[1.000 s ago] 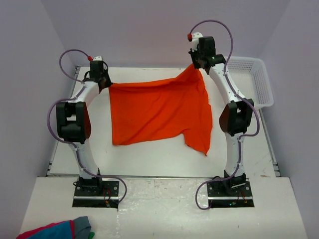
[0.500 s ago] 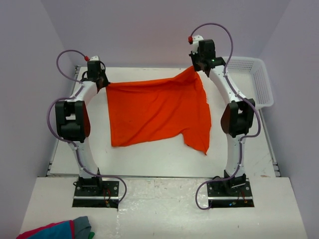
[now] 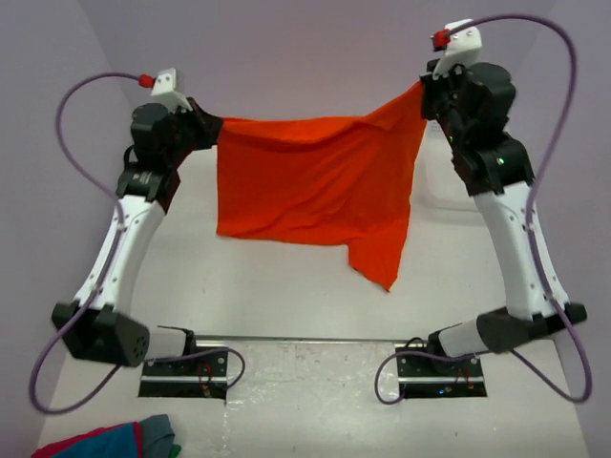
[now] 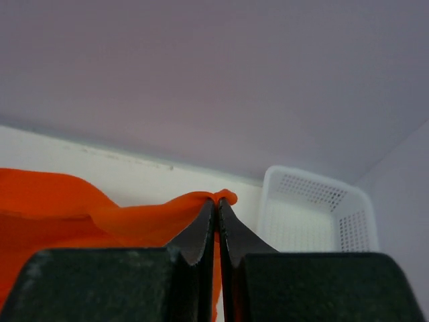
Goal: Fold and stack the t-shirts
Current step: Flatten out the tshirt
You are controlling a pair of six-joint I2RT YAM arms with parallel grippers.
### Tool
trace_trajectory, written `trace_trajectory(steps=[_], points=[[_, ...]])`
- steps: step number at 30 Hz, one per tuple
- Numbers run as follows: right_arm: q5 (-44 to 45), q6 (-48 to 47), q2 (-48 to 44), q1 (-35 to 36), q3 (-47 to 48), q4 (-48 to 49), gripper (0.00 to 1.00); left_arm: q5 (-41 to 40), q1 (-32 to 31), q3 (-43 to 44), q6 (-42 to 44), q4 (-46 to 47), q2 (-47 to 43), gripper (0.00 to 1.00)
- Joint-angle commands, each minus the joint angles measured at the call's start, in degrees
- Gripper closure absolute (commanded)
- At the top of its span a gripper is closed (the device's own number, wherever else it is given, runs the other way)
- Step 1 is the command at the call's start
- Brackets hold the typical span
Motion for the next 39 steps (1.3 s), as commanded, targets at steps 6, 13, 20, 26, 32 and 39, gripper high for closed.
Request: trace_trajectory(steps=[6, 13, 20, 26, 32, 39], points=[[7.08, -0.28, -25.35, 10.64, 2.44, -4.84, 1.00, 5.66, -2.92, 9.71, 2.75, -5.62, -27.23, 1.00], [-3.28, 3.76, -32.94, 12.49, 9.54, -12.31, 1.00, 2.93, -2.92, 16.67, 4.60, -11.08, -35.44, 1.00], [-6.46, 3.51, -29.54, 12.49, 13.43, -13.12, 1.00, -2.68, -2.92, 17.91, 3.55, -15.12, -30.62, 1.00], [-2.67, -1.86, -15.07, 10.83, 7.80, -8.80, 1.00, -14.11, -2.92, 7.65, 3.28, -12.32, -21.32, 1.00], [-9.88, -3.00, 6.38, 4.06, 8.68, -4.50, 1.00, -20.54, -1.87, -1.51, 3.20, -6.52, -4.96, 1.00], [-10.15, -5.28, 26.16, 2.39, 12.97, -2.91, 1.00, -20.98, 3.84, -10.57, 0.30, 8.77, 16.37, 1.00]])
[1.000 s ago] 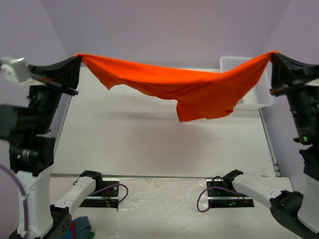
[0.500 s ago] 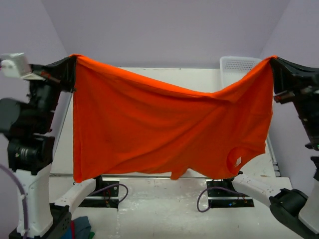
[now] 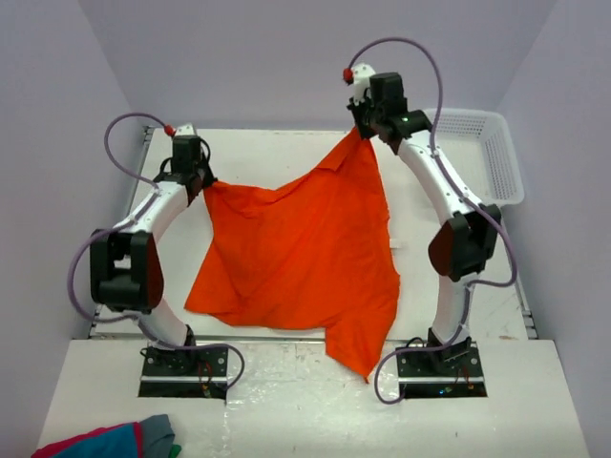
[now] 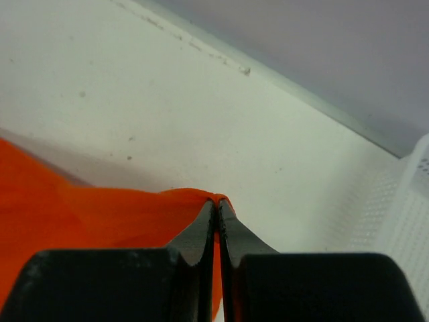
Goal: Fold and stack the t-shirts
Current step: Flatten out the tshirt
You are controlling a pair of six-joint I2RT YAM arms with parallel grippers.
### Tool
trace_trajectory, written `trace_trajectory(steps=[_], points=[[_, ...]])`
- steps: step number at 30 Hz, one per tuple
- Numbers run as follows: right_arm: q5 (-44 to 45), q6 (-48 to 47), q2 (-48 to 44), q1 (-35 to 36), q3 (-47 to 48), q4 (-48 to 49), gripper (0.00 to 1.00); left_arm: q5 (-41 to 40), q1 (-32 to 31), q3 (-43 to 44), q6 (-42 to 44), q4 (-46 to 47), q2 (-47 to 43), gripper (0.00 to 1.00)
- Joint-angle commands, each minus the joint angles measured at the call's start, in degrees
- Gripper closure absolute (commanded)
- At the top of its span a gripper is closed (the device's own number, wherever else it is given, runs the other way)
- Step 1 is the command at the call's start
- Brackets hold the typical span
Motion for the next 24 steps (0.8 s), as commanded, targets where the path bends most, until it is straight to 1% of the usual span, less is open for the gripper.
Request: trace_trajectory(steps=[1, 3, 4, 7, 11, 13, 15, 17, 20, 23, 24], points=[[-0.88, -2.53, 2.79, -1.02, 5.73, 0.93, 1.00, -2.44, 3.00, 1.11, -1.45, 10.53, 6.55, 1.00], [-2.97, -2.71, 5.87, -1.72, 7.83, 1.11, 1.00, -2.36, 3.08, 2.96, 0.38, 10.19, 10.42, 1.00], [-2.38, -2.97, 9.10, -1.73, 9.06, 0.67, 1.00, -2.27, 3.08, 5.24, 0.83, 9.83, 13.48, 1.00], [-3.25, -3.24, 12.90, -2.52, 11.27, 1.01, 1.00, -1.39, 3.35, 6.57, 1.62, 10.79, 16.05, 1.00], [-3.17, -2.80, 15.98, -3.22, 13.12, 2.33, 1.00, -0.16, 3.44, 8.68, 3.73, 12.46, 17.11, 1.00], [-1.86, -2.71, 16.95, -3.31, 12.94, 3.74, 1.00, 0.72, 3.44, 9.92, 5.31, 12.46, 16.33, 1.00], [0.26, -2.45, 17.31, -3.57, 13.21, 4.62, 1.00, 0.55, 3.44, 9.22, 6.45, 16.93, 14.66, 1.00], [2.11, -2.36, 17.05, -3.92, 12.77, 5.23, 1.00, 0.54, 3.61, 8.86, 6.63, 18.34, 11.77, 1.00], [2.20, -2.27, 15.47, -4.19, 11.37, 6.63, 1.00, -0.16, 3.70, 9.83, 7.51, 17.74, 9.38, 1.00], [2.28, -2.27, 15.20, -4.28, 12.15, 6.82, 1.00, -2.17, 3.79, 12.99, 8.57, 14.50, 10.08, 1.00], [2.11, -2.36, 15.37, -4.28, 12.41, 6.73, 1.00, -4.09, 3.79, 13.69, 8.74, 14.22, 10.61, 1.00]])
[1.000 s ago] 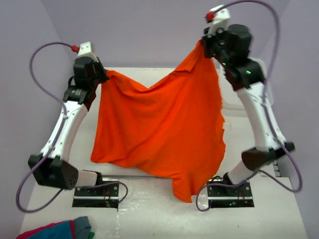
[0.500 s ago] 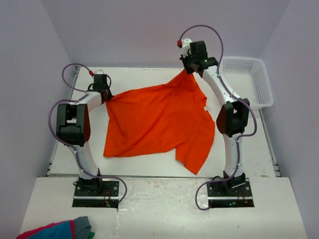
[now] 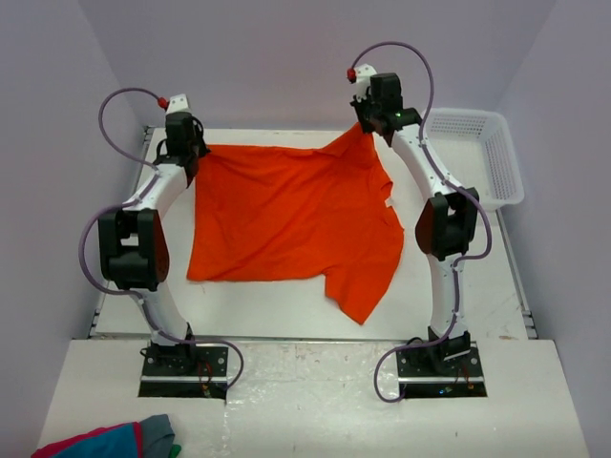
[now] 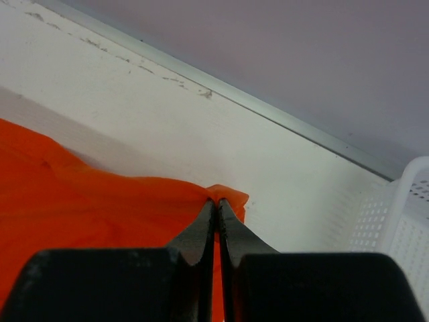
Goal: Fold and stack the t-shirts
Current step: Flatten out the tshirt
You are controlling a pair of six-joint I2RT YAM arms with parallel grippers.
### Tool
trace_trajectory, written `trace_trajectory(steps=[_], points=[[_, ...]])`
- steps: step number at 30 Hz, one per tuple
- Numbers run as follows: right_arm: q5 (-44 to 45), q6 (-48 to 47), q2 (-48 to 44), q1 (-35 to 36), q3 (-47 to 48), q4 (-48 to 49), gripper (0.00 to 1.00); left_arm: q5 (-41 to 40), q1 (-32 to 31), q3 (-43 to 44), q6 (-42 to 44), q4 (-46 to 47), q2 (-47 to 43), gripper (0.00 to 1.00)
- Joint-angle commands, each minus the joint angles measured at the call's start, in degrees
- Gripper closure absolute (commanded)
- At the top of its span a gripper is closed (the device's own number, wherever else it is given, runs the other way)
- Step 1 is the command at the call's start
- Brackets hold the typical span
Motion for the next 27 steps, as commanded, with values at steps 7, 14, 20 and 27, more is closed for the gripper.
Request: trace_trajectory(steps=[7, 14, 20, 27], points=[[2.97, -0.50, -1.91, -1.02, 1.80, 2.88, 1.00, -5.83, 0.58, 6.08, 2.16, -1.88, 1.84, 1.00], [2.09, -0.41, -2.71, -1.82, 0.73, 3.24, 1.00, -3.81, 0.58, 7.39, 1.72, -2.49, 3.77, 1.00], [2.00, -0.15, -1.57, -1.90, 1.71, 2.53, 1.00, -3.28, 0.58, 8.98, 1.37, -2.94, 5.89, 1.00], [2.26, 0.03, -1.57, -2.26, 1.71, 2.79, 1.00, -1.61, 0.58, 6.87, 1.28, -0.56, 4.75, 1.00]])
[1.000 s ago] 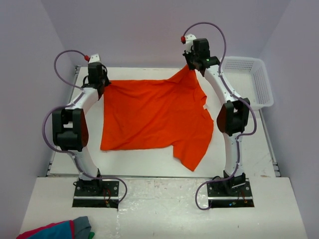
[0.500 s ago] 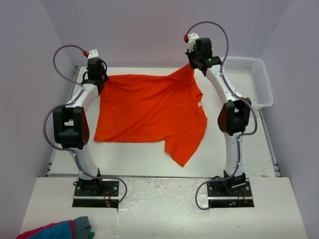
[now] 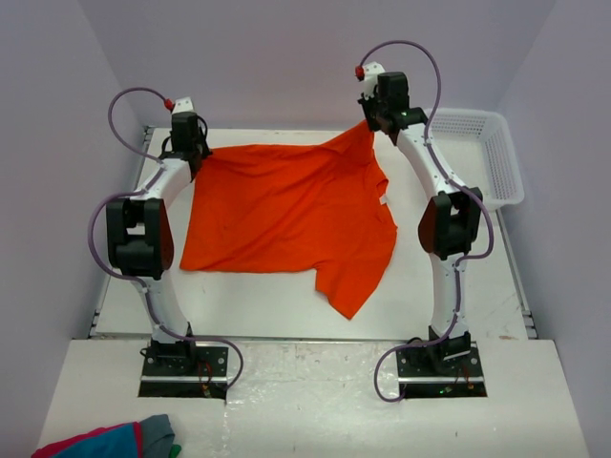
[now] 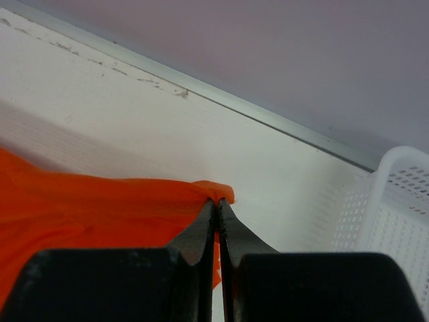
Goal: Fold and stack the t-shirts
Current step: Flatten out the tshirt
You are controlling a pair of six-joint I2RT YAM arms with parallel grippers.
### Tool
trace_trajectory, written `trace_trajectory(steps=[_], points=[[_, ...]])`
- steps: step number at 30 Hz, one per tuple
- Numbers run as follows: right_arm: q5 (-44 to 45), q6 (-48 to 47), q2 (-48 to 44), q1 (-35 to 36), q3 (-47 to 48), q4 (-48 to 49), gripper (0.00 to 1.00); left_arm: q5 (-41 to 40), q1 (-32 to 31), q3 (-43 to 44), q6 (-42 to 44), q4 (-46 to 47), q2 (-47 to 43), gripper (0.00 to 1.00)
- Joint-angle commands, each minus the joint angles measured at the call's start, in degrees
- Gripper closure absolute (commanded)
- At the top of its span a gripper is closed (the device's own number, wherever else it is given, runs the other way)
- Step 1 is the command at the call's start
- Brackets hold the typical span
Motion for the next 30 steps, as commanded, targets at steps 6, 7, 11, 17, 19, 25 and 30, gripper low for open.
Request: trace_trajectory(steps=[6, 7, 11, 17, 19, 25, 30], points=[[1.20, 0.33, -1.24, -1.08, 2.32, 1.24, 1.00, 1.10, 0.62, 0.93, 0.21, 2.45, -0.67, 1.00], [1.11, 0.33, -1.24, -1.08, 2.41, 1.07, 1.00, 1.45, 0.62, 1.36, -0.05, 2.02, -0.50, 1.00], [0.93, 0.16, -1.33, -1.17, 2.50, 0.89, 1.00, 1.98, 0.62, 1.46, -0.58, 1.92, -0.67, 1.00], [0.84, 0.33, -1.50, -1.34, 1.71, 0.45, 1.00, 1.55, 0.62, 2.25, -1.10, 0.08, 0.12, 1.00], [0.84, 0.51, -1.50, -1.25, 0.83, 0.45, 1.00, 1.45, 0.53, 3.12, -1.72, -1.85, 1.17, 1.00], [0.49, 0.95, -2.29, -1.34, -1.98, 1.42, 1.00, 2.59, 0.53, 2.60, -3.21, -3.52, 2.05, 1.00], [1.02, 1.21, -4.22, -1.25, -3.74, 1.07, 1.00, 1.73, 0.01, 1.03, -10.39, -12.56, -1.79, 1.00]])
